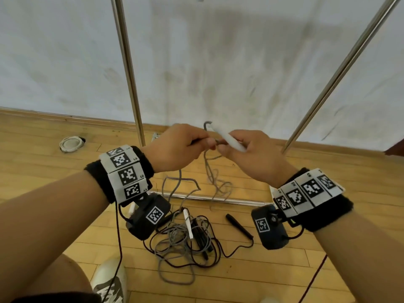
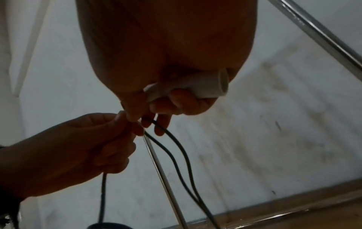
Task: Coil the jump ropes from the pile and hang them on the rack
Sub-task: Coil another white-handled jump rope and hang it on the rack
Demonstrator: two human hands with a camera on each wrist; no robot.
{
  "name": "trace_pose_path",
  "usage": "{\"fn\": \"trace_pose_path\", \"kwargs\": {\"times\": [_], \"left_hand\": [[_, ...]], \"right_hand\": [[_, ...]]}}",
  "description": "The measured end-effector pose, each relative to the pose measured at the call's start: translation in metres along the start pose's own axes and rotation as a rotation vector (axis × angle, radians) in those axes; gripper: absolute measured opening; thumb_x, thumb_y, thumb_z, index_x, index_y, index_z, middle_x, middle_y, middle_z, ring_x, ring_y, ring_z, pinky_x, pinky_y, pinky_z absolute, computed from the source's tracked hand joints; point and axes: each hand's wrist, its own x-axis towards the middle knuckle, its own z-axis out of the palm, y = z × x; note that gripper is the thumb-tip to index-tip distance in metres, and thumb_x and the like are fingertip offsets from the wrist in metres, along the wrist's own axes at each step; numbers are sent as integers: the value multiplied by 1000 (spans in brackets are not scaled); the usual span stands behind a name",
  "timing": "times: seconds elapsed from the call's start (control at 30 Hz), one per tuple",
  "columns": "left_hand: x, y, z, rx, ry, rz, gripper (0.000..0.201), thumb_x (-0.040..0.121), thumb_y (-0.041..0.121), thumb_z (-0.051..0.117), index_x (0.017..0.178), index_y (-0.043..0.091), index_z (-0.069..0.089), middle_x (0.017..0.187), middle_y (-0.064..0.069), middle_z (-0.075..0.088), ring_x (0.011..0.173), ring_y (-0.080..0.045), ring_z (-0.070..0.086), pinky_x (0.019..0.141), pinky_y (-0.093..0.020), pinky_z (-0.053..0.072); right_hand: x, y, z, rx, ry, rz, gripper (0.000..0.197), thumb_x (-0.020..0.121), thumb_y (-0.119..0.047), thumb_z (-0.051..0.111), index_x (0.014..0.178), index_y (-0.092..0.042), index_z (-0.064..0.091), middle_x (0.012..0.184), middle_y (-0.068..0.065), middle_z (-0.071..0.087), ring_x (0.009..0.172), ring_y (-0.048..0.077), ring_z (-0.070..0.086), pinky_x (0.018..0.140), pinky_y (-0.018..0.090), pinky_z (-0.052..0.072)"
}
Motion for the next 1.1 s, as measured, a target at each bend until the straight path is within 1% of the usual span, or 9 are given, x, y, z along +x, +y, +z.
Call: {"fn": "trace_pose_path", "kwargs": {"times": [0.1, 0.3, 0.4, 0.5, 0.6, 0.67, 0.73, 0.9, 1.1], "left_hand": [[2, -7, -1, -7, -28, -36, 24, 99, 37, 54, 77, 28, 61, 69, -4, 63, 59, -19, 57, 54, -23, 45], [-1, -34, 3, 31, -282, -174, 10, 98, 19, 55, 89, 23, 58, 83, 3, 65, 78, -12, 62, 73, -27, 51], [-4, -51, 3, 164, -375, -246, 10, 99, 26, 54, 92, 28, 61, 87, 8, 68, 82, -7, 63, 70, -24, 47], [-4, -63, -1, 183, -363, -304, 15, 100, 28, 53, 88, 31, 61, 86, 11, 69, 78, -1, 60, 65, -20, 40], [-3, -66, -3, 182, -341, -362, 20, 103, 31, 46, 94, 28, 64, 82, 8, 71, 75, 0, 61, 64, -18, 39], [-1, -61, -2, 172, -288, -355, 26, 104, 33, 41, 103, 26, 66, 74, 7, 66, 67, 0, 61, 59, -16, 41], [3, -49, 1, 125, -219, -289, 28, 105, 33, 42, 108, 25, 68, 64, 9, 56, 58, 4, 58, 54, -11, 42], [11, -14, 6, -14, -67, -98, 22, 96, 35, 60, 82, 26, 74, 56, 15, 60, 47, 1, 50, 49, -9, 37], [6, -11, -3, -70, 5, -54, 18, 93, 39, 64, 77, 29, 67, 68, 9, 67, 57, -10, 58, 54, -18, 45]], "right_hand": [[5, 4, -2, -58, 19, 4, 18, 93, -32, 65, 79, -20, 67, 64, -3, 61, 50, 2, 48, 49, 13, 35], [19, 10, -20, -70, 244, -9, 29, 96, -36, 60, 80, -12, 62, 62, -3, 53, 51, 6, 43, 47, 15, 34], [27, 15, -40, -11, 428, -32, 31, 95, -36, 61, 86, -7, 66, 73, 12, 63, 56, 12, 47, 53, 28, 41], [31, 24, -56, -40, 491, -48, 29, 93, -36, 62, 80, -10, 66, 64, 4, 59, 51, 6, 43, 48, 20, 36], [31, 38, -62, -77, 450, 40, 6, 88, -25, 67, 83, -22, 69, 77, -5, 62, 66, 6, 53, 61, 29, 47], [28, 41, -57, -93, 368, 84, 18, 84, -16, 71, 94, -32, 70, 102, -5, 65, 89, 12, 60, 76, 31, 52], [23, 40, -45, -50, 252, 64, 23, 84, -18, 73, 97, -37, 69, 110, -6, 65, 90, 8, 62, 73, 22, 52], [11, 21, -5, 17, -1, 23, 12, 88, -36, 70, 91, -47, 65, 84, -10, 69, 68, -1, 63, 56, 9, 44], [10, 15, 6, 45, 7, -4, 13, 94, -30, 63, 82, -25, 66, 68, -12, 67, 54, 0, 53, 51, 11, 40]]}}
